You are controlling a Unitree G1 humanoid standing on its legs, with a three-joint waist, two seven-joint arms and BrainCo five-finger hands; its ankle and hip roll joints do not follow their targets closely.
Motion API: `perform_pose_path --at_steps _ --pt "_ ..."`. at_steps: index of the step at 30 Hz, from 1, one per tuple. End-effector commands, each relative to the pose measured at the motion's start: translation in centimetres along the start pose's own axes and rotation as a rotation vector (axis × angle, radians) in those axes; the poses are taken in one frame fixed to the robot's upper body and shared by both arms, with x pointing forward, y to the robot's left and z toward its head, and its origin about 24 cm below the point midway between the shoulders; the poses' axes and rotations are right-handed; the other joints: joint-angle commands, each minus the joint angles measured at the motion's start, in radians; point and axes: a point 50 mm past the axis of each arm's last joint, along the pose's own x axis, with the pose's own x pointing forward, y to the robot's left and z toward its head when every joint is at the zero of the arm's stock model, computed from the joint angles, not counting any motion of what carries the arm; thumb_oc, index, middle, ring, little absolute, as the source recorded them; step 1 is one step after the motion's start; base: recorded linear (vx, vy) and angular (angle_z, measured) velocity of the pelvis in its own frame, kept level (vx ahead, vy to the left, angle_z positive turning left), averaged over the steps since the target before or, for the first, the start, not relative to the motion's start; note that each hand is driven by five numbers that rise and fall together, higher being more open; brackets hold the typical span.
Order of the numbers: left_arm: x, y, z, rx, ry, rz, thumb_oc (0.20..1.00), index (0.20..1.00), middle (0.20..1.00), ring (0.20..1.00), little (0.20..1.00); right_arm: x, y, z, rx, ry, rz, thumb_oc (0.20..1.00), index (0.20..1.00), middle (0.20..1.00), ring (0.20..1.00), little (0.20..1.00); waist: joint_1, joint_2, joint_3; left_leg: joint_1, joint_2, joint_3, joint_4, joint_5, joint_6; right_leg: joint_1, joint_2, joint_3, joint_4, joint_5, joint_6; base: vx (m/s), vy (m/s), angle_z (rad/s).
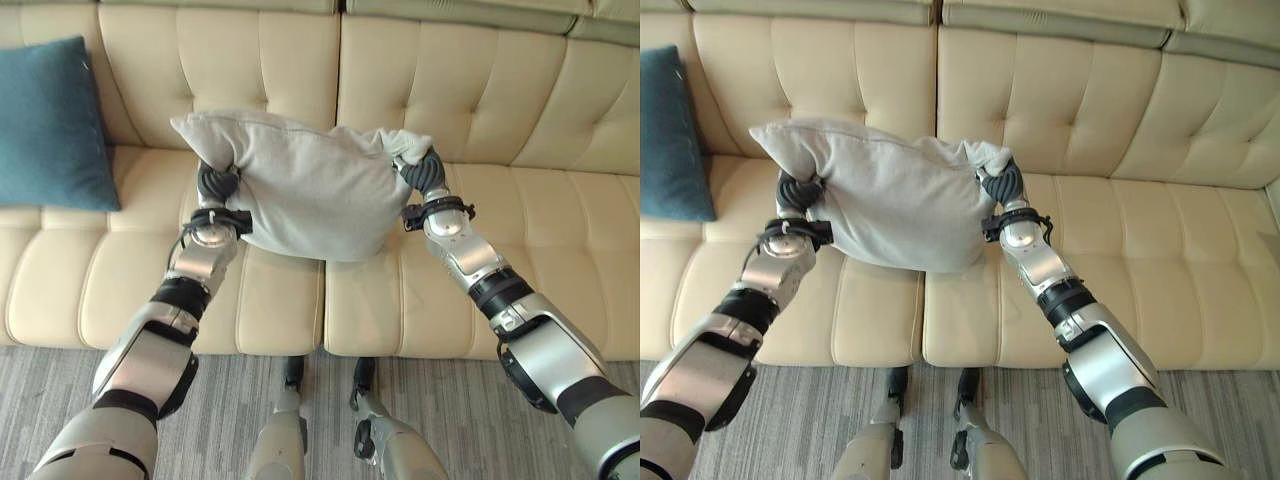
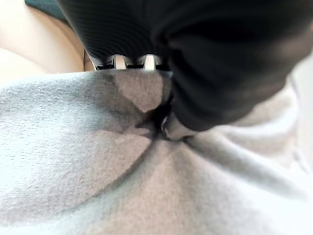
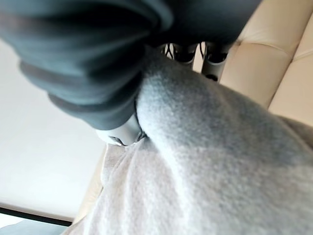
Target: Pick up all the scattered cushions and arrange them neatly on the sofa.
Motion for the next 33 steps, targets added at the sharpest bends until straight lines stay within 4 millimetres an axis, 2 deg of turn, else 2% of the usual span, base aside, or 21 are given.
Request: perform_pose_path --at_steps 1,2,7,9,12,14,16,17,20,21,22,23,24,25,26,28,29,30,31,32,33 --pt "2.2 1.0 6.7 0.045 -0.205 0.01 0.539 0.539 0.539 0.539 0.539 2.0 -0.6 5.2 -0.002 -0.163 -0.01 0.325 0.325 0.325 0.325 0.325 0.012 -0.027 0.027 0.048 -0.007 0.018 0.022 -0.118 -0.036 0.083 -0.091 0.069 0.06 -0.166 0.148 0.0 0.0 0.0" --pt "2.7 1.6 6.4 0.126 -0.164 0.014 1.0 1.0 1.0 1.0 1.0 2.6 -1.1 4.4 -0.1 -0.108 0.002 1.0 1.0 1.0 1.0 1.0 0.008 -0.029 0.029 0.049 -0.008 0.02 0.015 -0.113 -0.036 0.081 -0.091 0.068 0.057 -0.16 0.151 -0.01 0.02 0.04" --pt "3.3 2.4 6.6 0.132 -0.104 0.019 1.0 1.0 1.0 1.0 1.0 3.5 -2.6 2.8 -0.305 0.027 -0.005 1.0 1.0 1.0 1.0 1.0 0.009 -0.03 0.028 0.056 -0.011 0.018 0.009 -0.111 -0.037 0.085 -0.095 0.066 0.049 -0.151 0.154 -0.01 0.008 0.02" --pt "3.8 3.3 8.1 -0.04 -0.087 0.064 1.0 1.0 1.0 1.0 1.0 4.0 -5.1 2.5 -0.341 0.108 -0.094 1.0 1.0 1.0 1.0 1.0 0.014 -0.025 0.019 0.078 -0.012 0.017 0.004 -0.119 -0.04 0.104 -0.095 0.064 0.037 -0.149 0.158 0.02 0.009 0.04" --pt "3.9 4.1 8.5 -0.185 -0.076 0.106 1.0 1.0 1.0 1.0 1.0 4.1 -6.3 2.7 -0.235 0.123 -0.183 1.0 1.0 1.0 1.0 1.0 0.014 -0.021 0.004 0.092 -0.014 0.018 -0.001 -0.121 -0.039 0.116 -0.096 0.062 0.028 -0.144 0.16 0.03 0.009 0.0" --pt "3.6 5.6 9.1 -0.438 -0.116 0.181 1.0 1.0 1.0 1.0 1.0 3.6 -7.6 3.5 0.105 0.061 -0.334 1.0 1.0 1.0 1.0 1.0 0.011 -0.007 -0.029 0.132 -0.019 0.02 -0.006 -0.143 -0.037 0.151 -0.094 0.062 0.016 -0.152 0.161 0.1 0.04 -0.03" --pt "3.3 6.0 8.5 -0.489 -0.124 0.192 1.0 1.0 1.0 1.0 1.0 3.1 -8.0 3.2 0.191 0.042 -0.364 1.0 1.0 1.0 1.0 1.0 0.007 -0.003 -0.045 0.145 -0.023 0.022 -0.009 -0.146 -0.034 0.164 -0.096 0.062 0.011 -0.151 0.161 0.11 0.066 -0.04" --pt "2.5 7.1 7.5 -0.551 -0.149 0.217 1.0 1.0 1.0 1.0 1.0 2.1 -9.1 2.3 0.315 0.015 -0.42 1.0 1.0 1.0 1.0 1.0 0.005 0.006 -0.069 0.177 -0.027 0.024 -0.009 -0.164 -0.032 0.195 -0.099 0.062 0.004 -0.159 0.162 0.12 0.074 -0.05" --pt "1.2 8.3 5.8 -0.554 -0.178 0.242 1.0 1.0 1.0 1.0 1.0 0.5 -10.5 0.0 0.372 0.033 -0.471 1.0 1.0 1.0 1.0 1.0 0.002 0.011 -0.1 0.199 -0.033 0.026 -0.009 -0.168 -0.03 0.218 -0.106 0.06 -0.002 -0.157 0.163 0.1 0.065 -0.07" --pt "-0.5 9.3 2.4 -0.524 -0.137 0.262 1.0 1.0 1.0 1.0 1.0 -1.5 -11.3 -2.8 0.367 0.065 -0.477 1.0 1.0 1.0 1.0 1.0 0.003 0.014 -0.121 0.223 -0.036 0.028 -0.009 -0.176 -0.028 0.241 -0.109 0.057 -0.003 -0.161 0.163 0.08 0.045 -0.01" --pt "-1.8 9.6 0.5 -0.494 -0.119 0.262 1.0 1.0 1.0 1.0 1.0 -3.0 -11.5 -4.8 0.358 0.099 -0.473 1.0 1.0 1.0 1.0 1.0 0.004 0.017 -0.132 0.237 -0.038 0.028 -0.009 -0.18 -0.025 0.255 -0.111 0.057 -0.003 -0.163 0.162 0.08 0.045 -0.02" --pt "-2.1 9.5 0.1 -0.49 -0.111 0.263 1.0 1.0 1.0 1.0 1.0 -3.3 -11.3 -5.1 0.354 0.107 -0.47 1.0 1.0 1.0 1.0 1.0 0.003 0.018 -0.138 0.241 -0.038 0.028 -0.009 -0.181 -0.025 0.258 -0.111 0.058 -0.004 -0.164 0.163 0.05 0.026 -0.04" --pt "-3.2 9.7 -1.6 -0.465 -0.075 0.265 1.0 1.0 1.0 1.0 1.0 -4.5 -11.0 -6.5 0.358 0.138 -0.454 1.0 1.0 1.0 1.0 1.0 0.004 0.019 -0.147 0.251 -0.039 0.031 -0.009 -0.184 -0.023 0.269 -0.113 0.057 -0.005 -0.166 0.162 0.03 0.031 -0.12" --pt "-6.0 10.0 -4.8 -0.424 -0.017 0.271 1.0 1.0 1.0 1.0 1.0 -7.6 -10.0 -9.7 0.398 0.22 -0.411 1.0 1.0 1.0 1.0 1.0 0.007 0.018 -0.154 0.269 -0.041 0.03 -0.009 -0.188 -0.02 0.283 -0.116 0.058 -0.005 -0.166 0.161 0.03 0.04 -0.16" --pt "-7.9 10.5 -6.4 -0.381 0.01 0.275 1.0 1.0 1.0 1.0 1.0 -9.6 -9.8 -11.5 0.418 0.272 -0.398 1.0 1.0 1.0 1.0 1.0 0.009 0.019 -0.159 0.279 -0.043 0.03 -0.009 -0.19 -0.017 0.291 -0.117 0.057 -0.005 -0.167 0.161 0.0 0.038 -0.18" --pt "-11.6 10.6 -11.0 -0.301 0.175 0.262 1.0 1.0 1.0 1.0 1.0 -12.9 -9.3 -14.5 0.403 0.386 -0.36 1.0 1.0 1.0 1.0 1.0 0.008 0.018 -0.165 0.289 -0.045 0.029 -0.009 -0.192 -0.014 0.302 -0.121 0.058 -0.005 -0.169 0.161 -0.01 0.014 -0.04" --pt "-11.7 10.5 -11.1 -0.299 0.18 0.26 1.0 1.0 1.0 1.0 1.0 -13.1 -9.3 -14.6 0.401 0.391 -0.358 1.0 1.0 1.0 1.0 1.0 0.008 0.019 -0.169 0.29 -0.045 0.028 -0.009 -0.193 -0.014 0.304 -0.121 0.057 -0.005 -0.169 0.162 -0.04 0.039 0.03" --pt "-15.4 10.2 -15.2 -0.23 0.36 0.231 1.0 1.0 1.0 1.0 1.0 -16.5 -8.2 -17.4 0.375 0.523 -0.32 1.0 1.0 1.0 1.0 1.0 0.008 0.02 -0.171 0.298 -0.047 0.029 -0.009 -0.195 -0.011 0.308 -0.126 0.053 -0.005 -0.169 0.164 0.0 0.0 0.0" --pt "-15.5 10.2 -15.3 -0.229 0.363 0.231 1.0 1.0 1.0 1.0 1.0 -16.6 -8.2 -17.4 0.374 0.526 -0.319 1.0 1.0 1.0 1.0 1.0 0.008 0.021 -0.174 0.298 -0.047 0.029 -0.009 -0.196 -0.011 0.309 -0.126 0.053 -0.005 -0.17 0.164 -0.06 0.063 0.02" --pt "-18.4 9.6 -18.0 -0.189 0.5 0.192 1.0 1.0 1.0 1.0 1.0 -19.2 -7.1 -19.2 0.383 0.627 -0.293 1.0 1.0 1.0 1.0 1.0 0.008 0.023 -0.173 0.301 -0.047 0.031 -0.009 -0.196 -0.008 0.31 -0.13 0.049 -0.005 -0.167 0.167 -0.06 0.049 0.01" --pt "-19.8 9.0 -19.1 -0.207 0.566 0.182 1.0 1.0 1.0 1.0 1.0 -20.2 -6.4 -19.8 0.397 0.67 -0.282 1.0 1.0 1.0 1.0 1.0 0.008 0.023 -0.172 0.303 -0.049 0.031 -0.009 -0.197 -0.006 0.31 -0.131 0.049 -0.005 -0.165 0.169 -0.06 0.049 0.0"
